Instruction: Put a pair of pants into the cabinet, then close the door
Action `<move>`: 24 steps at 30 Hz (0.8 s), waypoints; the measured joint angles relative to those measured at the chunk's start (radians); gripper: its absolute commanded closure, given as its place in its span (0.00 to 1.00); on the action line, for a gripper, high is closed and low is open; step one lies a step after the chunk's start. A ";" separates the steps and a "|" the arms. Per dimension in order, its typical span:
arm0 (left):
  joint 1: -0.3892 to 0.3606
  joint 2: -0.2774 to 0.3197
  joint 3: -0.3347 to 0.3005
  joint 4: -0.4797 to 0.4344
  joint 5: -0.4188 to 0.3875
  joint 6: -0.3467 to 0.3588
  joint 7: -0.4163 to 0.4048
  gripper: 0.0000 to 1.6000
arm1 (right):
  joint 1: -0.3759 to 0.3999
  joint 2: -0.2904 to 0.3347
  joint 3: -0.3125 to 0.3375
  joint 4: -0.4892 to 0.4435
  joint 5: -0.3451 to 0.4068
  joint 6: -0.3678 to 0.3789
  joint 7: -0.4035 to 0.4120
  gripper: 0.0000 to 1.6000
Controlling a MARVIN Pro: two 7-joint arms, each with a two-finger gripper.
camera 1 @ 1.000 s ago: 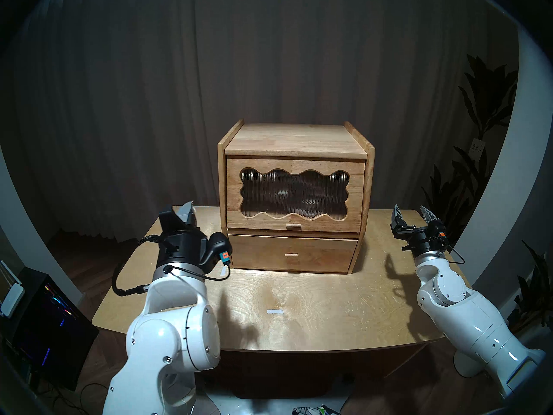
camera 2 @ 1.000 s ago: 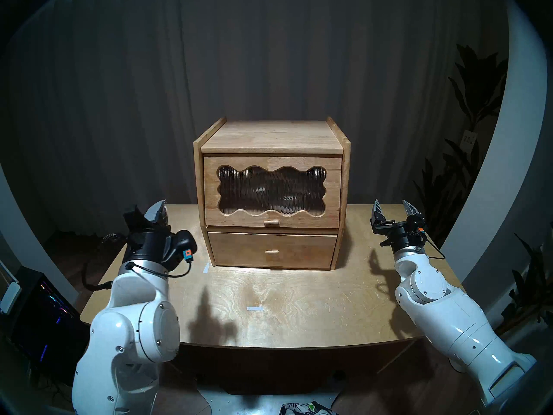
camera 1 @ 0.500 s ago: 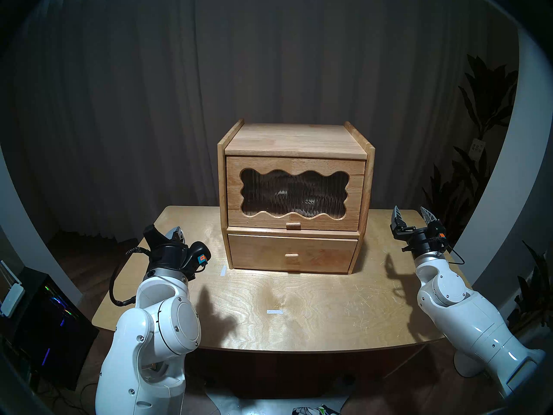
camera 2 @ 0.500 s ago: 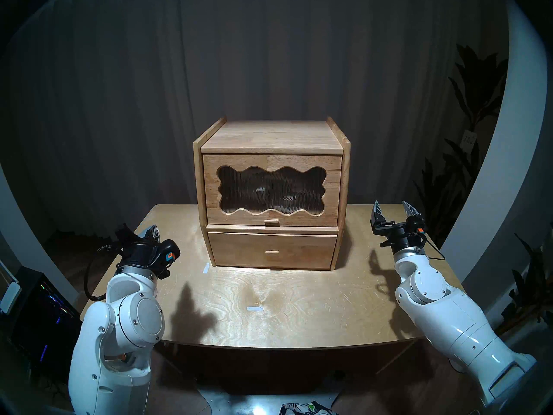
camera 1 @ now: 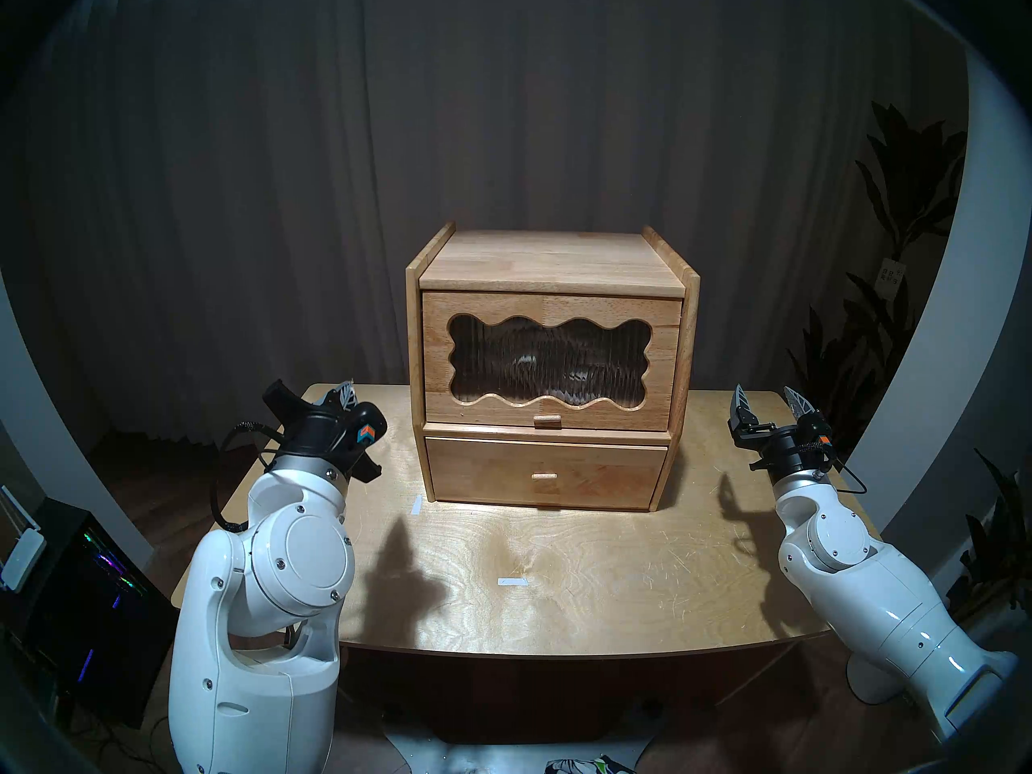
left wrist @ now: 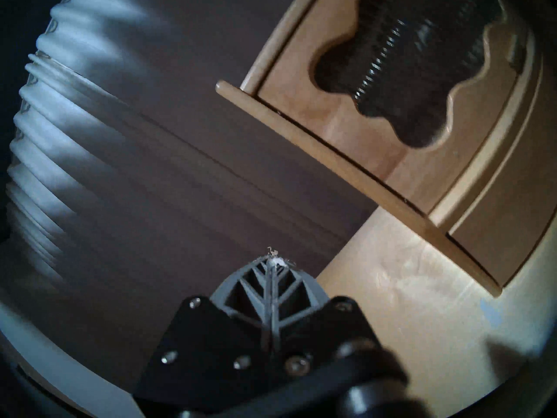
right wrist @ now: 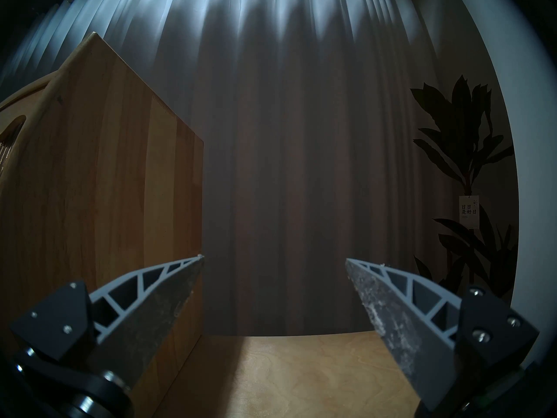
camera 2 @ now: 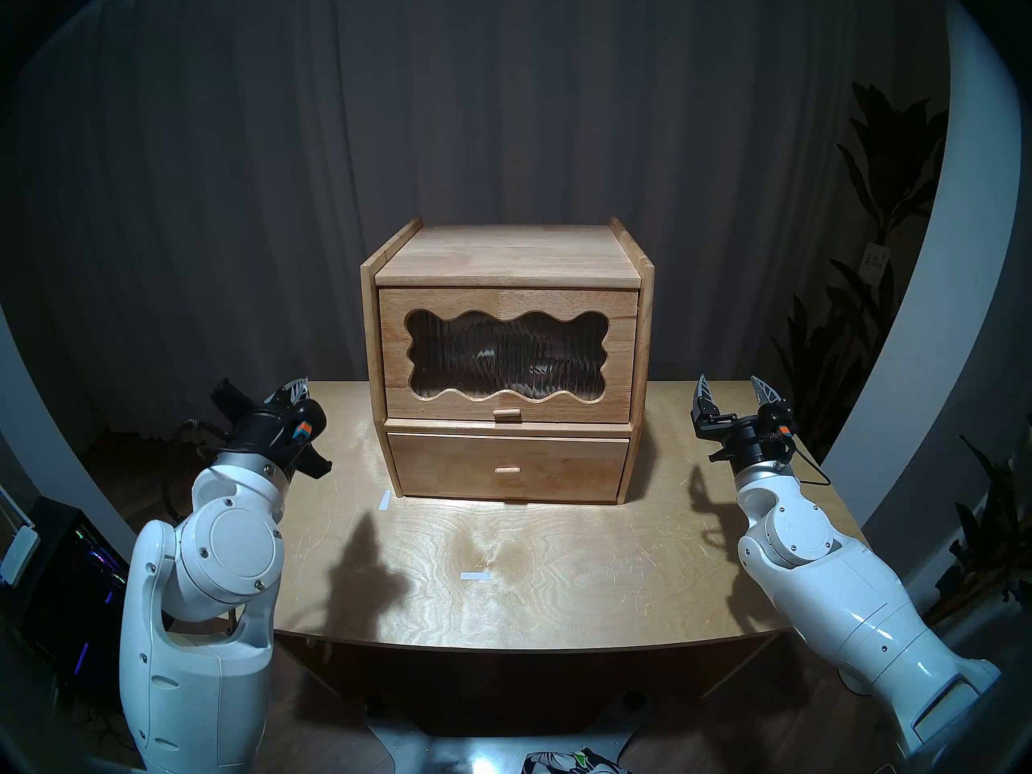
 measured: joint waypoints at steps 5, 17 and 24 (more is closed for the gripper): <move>-0.030 -0.017 -0.023 -0.018 -0.092 -0.031 0.004 1.00 | 0.016 0.008 0.015 -0.014 -0.009 -0.003 0.000 0.00; -0.076 -0.065 -0.140 -0.024 -0.331 -0.100 0.023 0.00 | 0.066 0.037 0.066 -0.059 -0.036 -0.010 0.001 0.00; -0.045 -0.033 -0.246 0.076 -0.284 -0.162 0.118 0.00 | 0.078 0.054 0.100 -0.097 -0.054 -0.012 -0.020 0.00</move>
